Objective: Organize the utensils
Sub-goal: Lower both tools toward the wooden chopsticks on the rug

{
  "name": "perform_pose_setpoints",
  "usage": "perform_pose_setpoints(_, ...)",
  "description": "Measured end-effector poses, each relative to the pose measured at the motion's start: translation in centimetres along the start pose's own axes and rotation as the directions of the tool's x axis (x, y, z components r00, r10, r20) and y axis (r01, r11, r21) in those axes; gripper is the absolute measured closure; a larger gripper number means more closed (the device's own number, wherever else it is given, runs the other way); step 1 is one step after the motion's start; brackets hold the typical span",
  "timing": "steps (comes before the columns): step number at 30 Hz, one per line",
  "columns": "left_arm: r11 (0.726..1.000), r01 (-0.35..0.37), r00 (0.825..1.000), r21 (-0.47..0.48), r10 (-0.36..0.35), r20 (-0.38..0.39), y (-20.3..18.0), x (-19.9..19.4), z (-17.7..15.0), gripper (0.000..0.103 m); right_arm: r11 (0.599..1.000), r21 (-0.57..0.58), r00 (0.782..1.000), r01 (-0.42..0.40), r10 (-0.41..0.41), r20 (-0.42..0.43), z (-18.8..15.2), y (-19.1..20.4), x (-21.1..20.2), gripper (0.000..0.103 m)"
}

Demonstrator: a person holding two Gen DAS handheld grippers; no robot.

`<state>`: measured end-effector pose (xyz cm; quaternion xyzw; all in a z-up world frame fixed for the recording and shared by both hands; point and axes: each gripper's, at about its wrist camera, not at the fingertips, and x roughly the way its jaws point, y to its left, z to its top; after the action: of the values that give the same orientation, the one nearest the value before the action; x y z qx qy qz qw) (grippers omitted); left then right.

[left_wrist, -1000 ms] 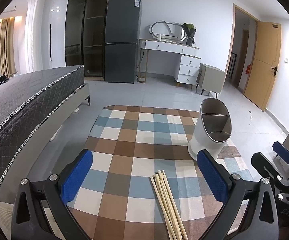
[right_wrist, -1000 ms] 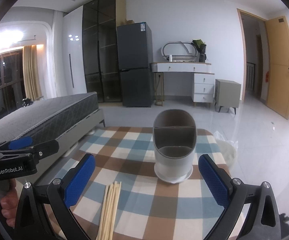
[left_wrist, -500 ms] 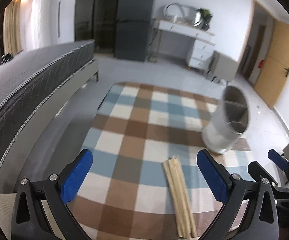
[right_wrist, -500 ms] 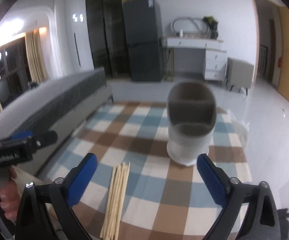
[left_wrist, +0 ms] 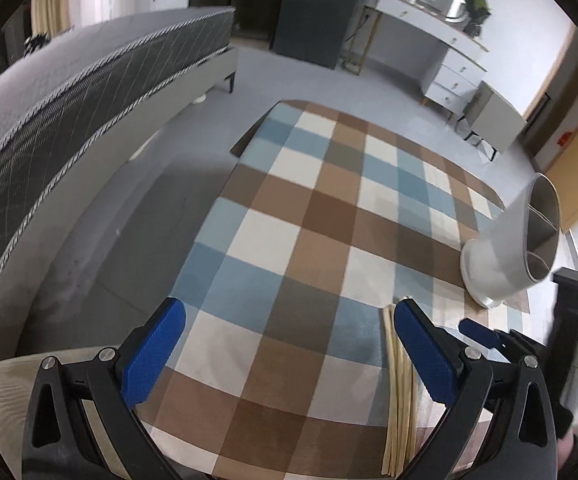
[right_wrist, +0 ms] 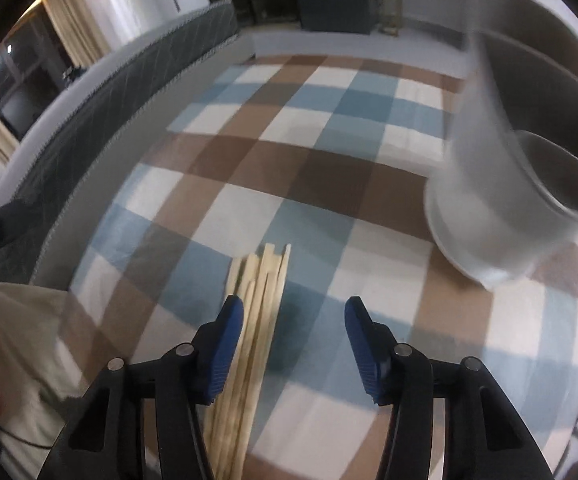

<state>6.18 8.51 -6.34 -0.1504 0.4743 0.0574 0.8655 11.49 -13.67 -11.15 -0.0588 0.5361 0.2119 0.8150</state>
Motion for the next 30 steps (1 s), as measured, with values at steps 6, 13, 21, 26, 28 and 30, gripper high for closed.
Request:
perform_pose_setpoints(6, 0.996, 0.012, 0.998, -0.086, -0.017, -0.064, 1.8, 1.2, 0.5, 0.002, 0.998, -0.029, 0.996, -0.049, 0.046, -0.078, 1.7, 0.3, 1.9, 0.076)
perform_pose_setpoints(13, 0.995, 0.035, 0.996, -0.094, -0.043, -0.077, 1.9, 1.2, 0.5, 0.002, 0.997, -0.003, 0.986, -0.082, 0.081, -0.148, 1.3, 0.4, 3.6, 0.083)
perform_pose_setpoints(21, 0.997, 0.015, 0.996, -0.072, -0.021, -0.084, 1.7, 1.9, 0.3, 0.002, 0.990, 0.059, 0.986, -0.125, 0.131, -0.105, 0.9, -0.8, 2.8, 0.100)
perform_pose_setpoints(26, 0.999, -0.014, 0.993, -0.036, 0.009, -0.117, 0.6, 3.1, -0.3, 0.002, 0.974, 0.143, 0.983, -0.178, 0.183, -0.027, 0.5, -2.5, 1.3, 0.101)
perform_pose_setpoints(28, 1.000, -0.005, 0.989, -0.016, 0.003, -0.147, -0.1, 3.8, -0.7, 0.002, 0.967, 0.166, 0.981, -0.196, 0.194, 0.029, 0.4, -3.2, 0.0, 0.101)
perform_pose_setpoints(30, 1.000, 0.007, 0.982, 0.009, -0.005, -0.187, -1.1, 4.8, -1.2, 0.002, 0.959, 0.184, 0.976, -0.215, 0.203, 0.080, 0.3, -3.9, -1.1, 0.101)
